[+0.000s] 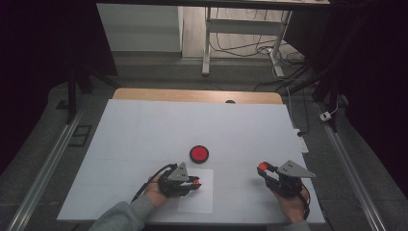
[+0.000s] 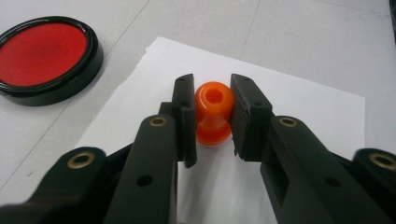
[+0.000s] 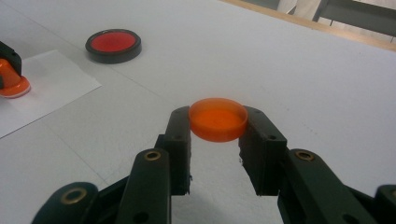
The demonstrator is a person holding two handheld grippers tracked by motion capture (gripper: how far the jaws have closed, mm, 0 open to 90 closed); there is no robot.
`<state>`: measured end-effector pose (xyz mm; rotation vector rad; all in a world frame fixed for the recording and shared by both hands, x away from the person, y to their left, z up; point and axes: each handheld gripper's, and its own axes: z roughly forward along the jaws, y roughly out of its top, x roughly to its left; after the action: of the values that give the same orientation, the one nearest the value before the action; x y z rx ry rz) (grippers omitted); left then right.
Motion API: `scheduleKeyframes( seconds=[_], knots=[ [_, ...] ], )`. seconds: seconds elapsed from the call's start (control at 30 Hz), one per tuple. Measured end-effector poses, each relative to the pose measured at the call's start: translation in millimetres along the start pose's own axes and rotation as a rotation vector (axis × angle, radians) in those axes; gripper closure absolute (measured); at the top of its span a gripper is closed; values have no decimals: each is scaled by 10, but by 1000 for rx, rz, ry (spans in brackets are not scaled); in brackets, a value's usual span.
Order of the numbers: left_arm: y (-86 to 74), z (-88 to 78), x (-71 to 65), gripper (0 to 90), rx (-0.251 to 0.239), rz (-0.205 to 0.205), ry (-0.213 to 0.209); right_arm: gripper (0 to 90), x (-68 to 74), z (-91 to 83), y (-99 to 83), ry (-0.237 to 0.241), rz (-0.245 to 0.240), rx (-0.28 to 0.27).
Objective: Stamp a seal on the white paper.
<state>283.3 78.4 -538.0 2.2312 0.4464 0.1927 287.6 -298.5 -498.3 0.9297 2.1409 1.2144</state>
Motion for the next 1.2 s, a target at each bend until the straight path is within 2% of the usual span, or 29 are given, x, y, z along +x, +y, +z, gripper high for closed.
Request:
scheduleKeyframes(
  seconds=[0.33, 0.4, 0.43, 0.47, 0.53, 0.6, 0.7, 0.8, 1.03, 1.2],
  knots=[
    [1, -2, 5, 725, -3, -6, -3, 645, -4, -1, 1, 1, 0, -5],
    [3, -5, 5, 724, -6, 4, -3, 645, -5, -2, 0, 1, 2, -7],
    [8, -19, 8, 724, -5, 20, 9, 645, -8, -4, 0, 0, 3, -7],
    [13, -49, 21, 724, -32, 22, 27, 645, -10, -6, 1, 1, 4, -8],
    [35, -147, 79, 724, -117, -30, 12, 645, -13, -10, 2, -1, 2, -7],
    [53, -230, 115, 724, -164, -50, 14, 645, -19, -8, 0, -1, 5, -9],
    [63, -325, 159, 724, -241, -116, -27, 645, -22, -6, 0, -1, 6, -10],
    [73, -361, 178, 724, -262, -141, -45, 645, -17, -4, 2, 1, 5, -9],
    [99, -413, 181, 723, -284, -168, -64, 645, -19, -3, 1, 1, 6, -9],
    [110, -441, 186, 723, -289, -182, -64, 645, -14, -3, 4, 1, 5, -6]
  ],
)
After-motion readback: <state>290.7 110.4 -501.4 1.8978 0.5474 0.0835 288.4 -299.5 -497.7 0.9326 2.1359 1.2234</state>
